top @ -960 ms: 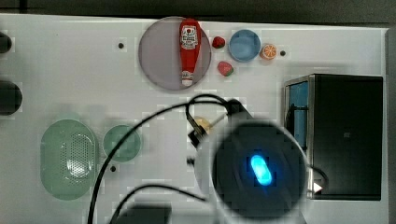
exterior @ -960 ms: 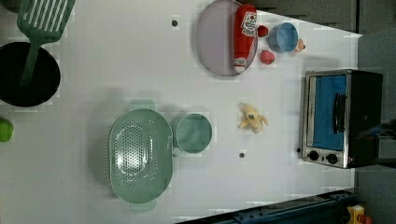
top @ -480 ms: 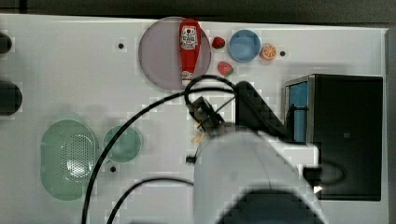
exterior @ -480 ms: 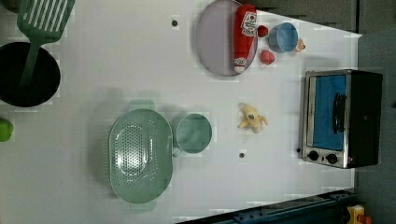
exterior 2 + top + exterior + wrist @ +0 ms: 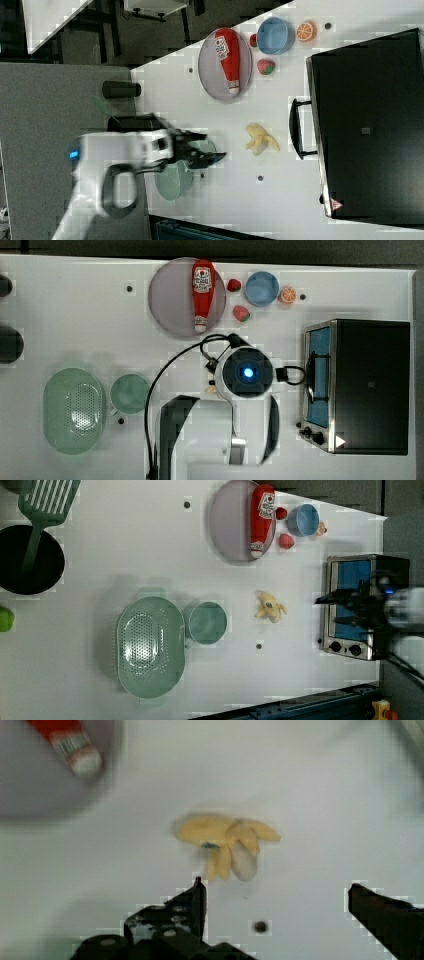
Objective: Pick Banana and place it in mug.
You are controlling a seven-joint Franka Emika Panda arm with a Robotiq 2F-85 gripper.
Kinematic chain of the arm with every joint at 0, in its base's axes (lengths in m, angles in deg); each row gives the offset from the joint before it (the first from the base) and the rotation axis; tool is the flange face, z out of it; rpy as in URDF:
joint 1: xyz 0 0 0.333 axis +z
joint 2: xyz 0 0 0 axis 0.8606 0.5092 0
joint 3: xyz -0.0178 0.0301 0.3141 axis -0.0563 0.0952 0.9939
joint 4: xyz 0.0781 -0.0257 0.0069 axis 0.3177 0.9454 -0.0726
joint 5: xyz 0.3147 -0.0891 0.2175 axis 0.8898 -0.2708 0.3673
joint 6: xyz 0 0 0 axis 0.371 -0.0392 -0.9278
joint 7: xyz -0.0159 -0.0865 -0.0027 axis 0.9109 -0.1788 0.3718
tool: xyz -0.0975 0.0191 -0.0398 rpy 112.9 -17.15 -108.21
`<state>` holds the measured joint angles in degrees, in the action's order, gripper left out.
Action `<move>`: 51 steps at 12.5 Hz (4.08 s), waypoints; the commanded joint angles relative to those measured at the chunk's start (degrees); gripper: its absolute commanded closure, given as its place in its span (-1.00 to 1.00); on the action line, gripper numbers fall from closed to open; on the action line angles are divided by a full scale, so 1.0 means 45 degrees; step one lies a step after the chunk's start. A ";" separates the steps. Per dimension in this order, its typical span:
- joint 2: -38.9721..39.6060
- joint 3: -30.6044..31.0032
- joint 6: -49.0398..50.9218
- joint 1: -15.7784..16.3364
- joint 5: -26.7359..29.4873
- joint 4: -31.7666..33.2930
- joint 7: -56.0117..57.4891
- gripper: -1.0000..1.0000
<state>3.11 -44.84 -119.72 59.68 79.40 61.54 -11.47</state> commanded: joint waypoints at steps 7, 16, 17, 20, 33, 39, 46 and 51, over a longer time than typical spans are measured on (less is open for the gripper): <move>0.3292 0.0032 -0.3546 -0.0065 0.0120 0.0585 0.6601 -1.00; 0.5800 0.0109 -0.7293 -0.0036 0.0122 0.0787 0.6593 -1.00; 0.5847 0.0097 -0.7509 -0.0034 0.0122 0.0851 0.6594 -0.93; 0.5842 0.0136 -0.7560 -0.0034 0.0131 0.0972 0.6591 -0.20; -0.0442 -0.0274 -0.0573 -0.0245 0.0166 -0.0084 0.6577 0.38; -0.2768 -0.0031 0.4549 -0.0098 0.0167 -0.2785 0.6029 0.38; -0.2114 0.3153 0.5927 0.0606 0.1232 -0.3489 0.0487 0.38; -0.0439 0.5527 0.3674 0.0666 0.1395 -0.3271 -0.3046 0.38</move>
<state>-0.24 -19.36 -102.29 63.16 86.57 46.32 -17.23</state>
